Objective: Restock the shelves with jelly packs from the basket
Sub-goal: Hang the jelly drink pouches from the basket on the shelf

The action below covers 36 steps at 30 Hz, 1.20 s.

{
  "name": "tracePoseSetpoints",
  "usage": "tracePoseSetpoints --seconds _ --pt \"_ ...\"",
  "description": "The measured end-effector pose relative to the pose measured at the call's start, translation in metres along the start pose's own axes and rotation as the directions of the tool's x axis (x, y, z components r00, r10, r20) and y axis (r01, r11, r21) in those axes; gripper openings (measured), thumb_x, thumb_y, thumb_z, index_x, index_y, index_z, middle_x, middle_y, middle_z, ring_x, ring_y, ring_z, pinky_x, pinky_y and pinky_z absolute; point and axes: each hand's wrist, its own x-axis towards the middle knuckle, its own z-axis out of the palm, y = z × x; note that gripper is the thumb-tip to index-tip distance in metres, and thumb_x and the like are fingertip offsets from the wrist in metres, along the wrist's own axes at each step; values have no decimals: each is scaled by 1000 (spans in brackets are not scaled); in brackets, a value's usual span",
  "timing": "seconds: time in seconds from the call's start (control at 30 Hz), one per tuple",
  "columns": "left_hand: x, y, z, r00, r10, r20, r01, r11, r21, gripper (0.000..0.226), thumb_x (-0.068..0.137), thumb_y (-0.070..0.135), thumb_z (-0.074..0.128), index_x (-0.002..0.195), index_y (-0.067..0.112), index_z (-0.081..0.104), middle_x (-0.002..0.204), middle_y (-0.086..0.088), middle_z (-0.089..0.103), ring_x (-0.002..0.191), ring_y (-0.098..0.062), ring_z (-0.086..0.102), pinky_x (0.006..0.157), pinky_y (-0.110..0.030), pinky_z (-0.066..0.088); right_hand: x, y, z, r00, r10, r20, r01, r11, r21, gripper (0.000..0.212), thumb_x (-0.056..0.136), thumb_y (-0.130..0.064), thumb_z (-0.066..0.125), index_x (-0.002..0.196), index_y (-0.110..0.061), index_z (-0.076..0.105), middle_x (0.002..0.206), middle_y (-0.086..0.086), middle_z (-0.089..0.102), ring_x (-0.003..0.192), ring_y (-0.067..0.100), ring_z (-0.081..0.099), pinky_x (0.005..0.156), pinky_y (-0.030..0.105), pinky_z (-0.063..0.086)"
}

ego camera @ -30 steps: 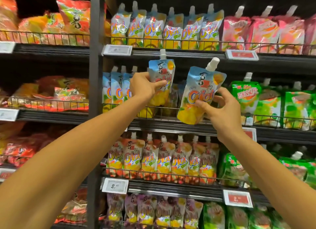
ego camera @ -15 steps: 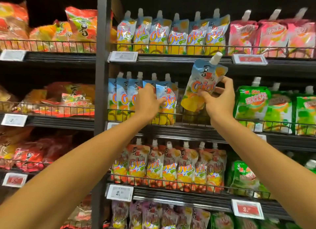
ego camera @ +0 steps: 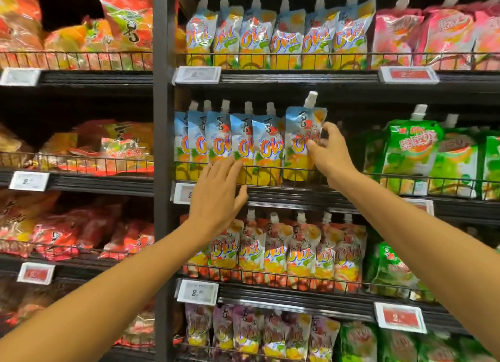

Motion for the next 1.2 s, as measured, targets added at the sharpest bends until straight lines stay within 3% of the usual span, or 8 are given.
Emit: tracePoseSetpoints --seconds 0.2,0.47,0.6,0.67,0.8,0.97,1.1,1.2 --pt "-1 3 3 999 -24 26 23 999 24 70 91 56 34 143 10 41 143 -9 47 136 -25 39 118 -44 23 9 3 3 991 95 94 -75 978 -195 26 101 -13 48 126 -12 45 122 10 60 104 22 63 86 44 58" --pt "-3 11 13 995 -81 -54 78 995 -65 59 92 41 47 139 5 45 139 -14 49 132 -30 42 114 -46 31 1 0 -9 974 149 172 -66 908 -414 25 94 -1 48 115 9 55 113 24 66 109 39 62 90 56 53" --pt "-14 25 12 983 -165 -82 143 965 -220 54 93 27 51 142 7 42 143 -11 43 136 -28 36 121 -44 18 -36 1 -18 1000 -6 -11 4 987 -161 38 90 5 48 126 -5 54 121 3 63 104 9 57 69 5 49" --pt "-27 41 13 977 -193 -86 162 944 -288 52 93 25 52 141 9 44 144 -9 43 138 -27 35 121 -45 15 -62 3 -22 983 -104 -149 96 994 -57 39 89 6 47 125 -8 56 122 1 62 108 5 55 78 -2 43" --pt "-80 79 23 984 -173 -42 141 901 -410 52 90 22 52 141 14 46 146 -2 45 144 -23 30 122 -45 14 -128 34 -28 965 -169 -200 173 985 2 28 87 4 50 105 -12 66 102 -5 67 99 4 63 87 14 49" --pt "-203 110 64 976 -156 150 210 850 -482 45 90 21 54 135 16 50 138 -2 52 134 -23 40 115 -45 29 -257 128 -37 999 1 -49 -13 966 -259 31 85 3 56 88 -25 70 92 -11 65 97 10 55 85 24 42" --pt "-340 138 108 837 -95 539 376 816 -439 46 86 14 62 131 14 56 130 -7 58 121 -28 50 102 -44 41 -396 216 -46 929 360 85 -310 884 -350 23 90 5 57 94 -13 71 92 -15 60 94 14 54 83 32 43" --pt "-451 160 134 567 -60 822 514 805 -296 49 91 22 58 138 14 51 134 -10 54 113 -31 57 98 -41 44 -505 275 -48 741 668 74 -581 692 -430 19 89 7 59 101 -3 71 101 13 67 94 28 59 81 31 43"
